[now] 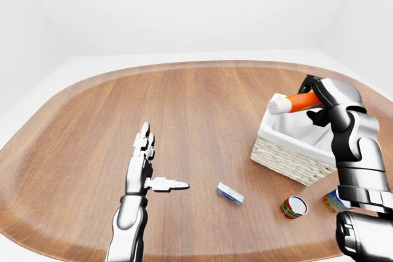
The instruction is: Pick up the ketchup, and put it in the basket.
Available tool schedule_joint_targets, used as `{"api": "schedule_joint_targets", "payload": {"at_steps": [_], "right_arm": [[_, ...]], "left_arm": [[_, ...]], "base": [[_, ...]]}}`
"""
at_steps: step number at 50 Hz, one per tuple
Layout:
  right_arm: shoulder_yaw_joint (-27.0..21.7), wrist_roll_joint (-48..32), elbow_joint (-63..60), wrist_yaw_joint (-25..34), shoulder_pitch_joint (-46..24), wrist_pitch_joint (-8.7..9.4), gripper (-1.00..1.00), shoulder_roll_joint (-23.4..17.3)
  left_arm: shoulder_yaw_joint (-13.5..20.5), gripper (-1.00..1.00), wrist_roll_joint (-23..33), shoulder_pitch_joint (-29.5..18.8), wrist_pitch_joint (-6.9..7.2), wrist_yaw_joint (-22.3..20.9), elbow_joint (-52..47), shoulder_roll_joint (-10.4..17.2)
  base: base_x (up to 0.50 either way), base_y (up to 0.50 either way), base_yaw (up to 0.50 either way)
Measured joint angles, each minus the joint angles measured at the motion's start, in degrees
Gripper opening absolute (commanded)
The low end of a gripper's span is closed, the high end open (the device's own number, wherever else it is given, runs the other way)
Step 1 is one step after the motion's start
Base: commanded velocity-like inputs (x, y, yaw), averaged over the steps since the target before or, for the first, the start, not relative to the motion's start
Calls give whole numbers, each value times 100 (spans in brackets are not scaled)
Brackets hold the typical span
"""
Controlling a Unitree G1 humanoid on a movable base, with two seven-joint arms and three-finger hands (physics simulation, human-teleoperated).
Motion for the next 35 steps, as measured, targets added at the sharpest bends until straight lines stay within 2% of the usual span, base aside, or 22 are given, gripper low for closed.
{"api": "schedule_joint_targets", "payload": {"at_steps": [14,35], "right_arm": [[383,261,1745,-869,-545,0,-100,-29],[549,419,2851,-1438,-810,0,-100,-212]], "left_arm": [[-4,100,-3,12,7,-9,-23,0],[-26,100,29,-41,-93,4,140,-2]], "base": [[0,0,0],[0,0,0]]}}
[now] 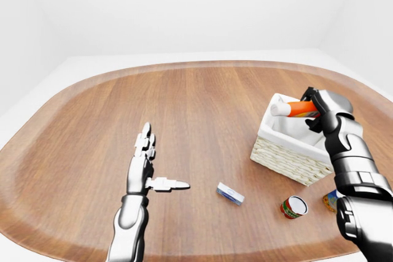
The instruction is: Pick up the ketchup, and put it in the basket.
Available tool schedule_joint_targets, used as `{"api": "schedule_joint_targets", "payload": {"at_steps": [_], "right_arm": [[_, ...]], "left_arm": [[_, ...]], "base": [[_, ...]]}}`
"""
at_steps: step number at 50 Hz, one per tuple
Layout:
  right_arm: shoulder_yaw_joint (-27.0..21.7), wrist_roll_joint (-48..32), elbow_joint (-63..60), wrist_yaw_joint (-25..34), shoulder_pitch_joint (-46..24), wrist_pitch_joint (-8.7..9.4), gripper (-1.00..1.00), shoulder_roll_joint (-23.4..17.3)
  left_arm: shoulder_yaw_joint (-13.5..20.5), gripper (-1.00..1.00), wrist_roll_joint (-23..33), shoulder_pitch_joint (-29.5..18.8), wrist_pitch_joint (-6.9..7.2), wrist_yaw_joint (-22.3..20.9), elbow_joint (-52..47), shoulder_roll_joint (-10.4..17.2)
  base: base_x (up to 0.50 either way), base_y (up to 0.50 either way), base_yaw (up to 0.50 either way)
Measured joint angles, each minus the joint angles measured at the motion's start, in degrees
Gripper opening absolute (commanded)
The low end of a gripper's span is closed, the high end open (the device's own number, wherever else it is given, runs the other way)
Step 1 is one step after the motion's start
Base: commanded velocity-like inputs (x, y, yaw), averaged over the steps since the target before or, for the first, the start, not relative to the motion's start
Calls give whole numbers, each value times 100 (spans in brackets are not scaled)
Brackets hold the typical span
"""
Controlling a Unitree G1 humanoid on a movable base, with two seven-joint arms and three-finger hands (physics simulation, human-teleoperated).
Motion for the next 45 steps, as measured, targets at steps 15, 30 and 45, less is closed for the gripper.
{"api": "schedule_joint_targets", "payload": {"at_steps": [15,30,45], "right_arm": [[97,90,715,-349,-196,0,-100,-133],[287,238,1744,-891,-561,0,-100,-109],[495,460,2627,-1430,-792,0,-100,63]], "left_arm": [[-20,100,7,17,-44,8,30,0],[-23,100,-9,61,-26,-9,-44,3],[1,100,-32,71,7,-35,-99,8]], "base": [[0,0,0],[0,0,0],[0,0,0]]}}
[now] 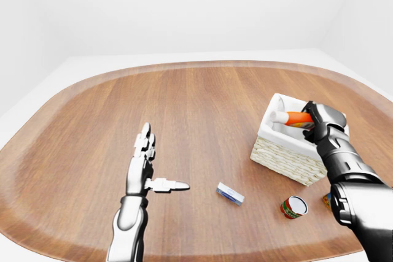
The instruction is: Pick up the ketchup, and put it in the basket.
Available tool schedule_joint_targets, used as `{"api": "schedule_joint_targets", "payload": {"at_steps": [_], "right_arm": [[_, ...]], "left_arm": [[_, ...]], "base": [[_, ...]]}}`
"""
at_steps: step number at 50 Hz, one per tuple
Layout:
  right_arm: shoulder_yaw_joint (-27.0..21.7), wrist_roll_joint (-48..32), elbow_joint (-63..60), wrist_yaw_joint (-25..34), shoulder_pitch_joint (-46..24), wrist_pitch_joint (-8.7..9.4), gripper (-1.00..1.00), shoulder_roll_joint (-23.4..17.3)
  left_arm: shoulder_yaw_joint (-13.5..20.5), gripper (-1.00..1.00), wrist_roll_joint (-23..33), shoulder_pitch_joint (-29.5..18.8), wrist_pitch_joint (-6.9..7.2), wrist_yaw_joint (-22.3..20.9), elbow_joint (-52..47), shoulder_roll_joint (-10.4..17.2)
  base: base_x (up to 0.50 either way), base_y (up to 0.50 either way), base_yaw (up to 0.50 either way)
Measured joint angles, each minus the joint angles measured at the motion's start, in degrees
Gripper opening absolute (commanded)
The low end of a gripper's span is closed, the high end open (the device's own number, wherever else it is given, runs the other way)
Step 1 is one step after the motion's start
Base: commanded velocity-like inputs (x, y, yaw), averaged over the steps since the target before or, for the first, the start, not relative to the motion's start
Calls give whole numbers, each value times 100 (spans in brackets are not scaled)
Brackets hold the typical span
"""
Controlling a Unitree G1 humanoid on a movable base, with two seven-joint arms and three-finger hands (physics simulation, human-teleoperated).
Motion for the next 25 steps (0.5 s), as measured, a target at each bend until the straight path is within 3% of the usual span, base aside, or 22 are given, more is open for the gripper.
{"api": "schedule_joint_targets", "payload": {"at_steps": [25], "right_arm": [[120,79,397,-260,-93,0,-100,83]], "left_arm": [[5,100,25,-29,-113,-9,134,-4]], "base": [[0,0,0]]}}
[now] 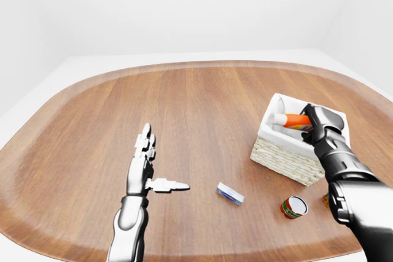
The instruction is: Pick up the ketchup, and put it in the basket.
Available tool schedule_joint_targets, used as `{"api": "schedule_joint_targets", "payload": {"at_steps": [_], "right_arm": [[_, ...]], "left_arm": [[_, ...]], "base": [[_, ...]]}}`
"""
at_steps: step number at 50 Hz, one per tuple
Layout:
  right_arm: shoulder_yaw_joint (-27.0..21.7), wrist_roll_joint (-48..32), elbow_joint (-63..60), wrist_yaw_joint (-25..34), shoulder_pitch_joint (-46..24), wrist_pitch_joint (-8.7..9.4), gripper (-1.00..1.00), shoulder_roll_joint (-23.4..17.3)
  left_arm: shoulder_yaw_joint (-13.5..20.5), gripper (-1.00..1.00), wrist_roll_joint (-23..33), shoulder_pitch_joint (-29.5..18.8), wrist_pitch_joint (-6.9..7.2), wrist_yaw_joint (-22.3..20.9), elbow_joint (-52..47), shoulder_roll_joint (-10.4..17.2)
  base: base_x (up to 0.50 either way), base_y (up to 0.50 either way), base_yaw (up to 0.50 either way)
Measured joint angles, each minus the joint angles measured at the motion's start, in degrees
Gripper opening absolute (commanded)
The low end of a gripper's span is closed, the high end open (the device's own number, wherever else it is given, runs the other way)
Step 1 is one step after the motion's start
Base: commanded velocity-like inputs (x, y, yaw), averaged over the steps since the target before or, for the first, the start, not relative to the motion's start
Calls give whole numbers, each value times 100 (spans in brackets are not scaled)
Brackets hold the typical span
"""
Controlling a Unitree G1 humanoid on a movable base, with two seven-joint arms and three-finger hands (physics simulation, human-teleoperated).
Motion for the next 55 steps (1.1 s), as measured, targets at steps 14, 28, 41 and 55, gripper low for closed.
{"api": "schedule_joint_targets", "payload": {"at_steps": [14,28,41,55], "right_arm": [[-26,12,32,8,-83,0,-100,-93],[-55,12,90,-54,-186,0,-100,-164],[-128,-20,94,-356,-269,0,100,-215],[-202,29,15,-884,-446,0,100,-313]], "left_arm": [[-23,100,30,-14,-78,18,91,-2],[-7,100,25,-60,-118,11,233,5],[-25,100,30,4,-108,-6,119,4],[-56,100,29,92,-89,-29,-25,4]], "base": [[0,0,0],[0,0,0],[0,0,0],[0,0,0]]}}
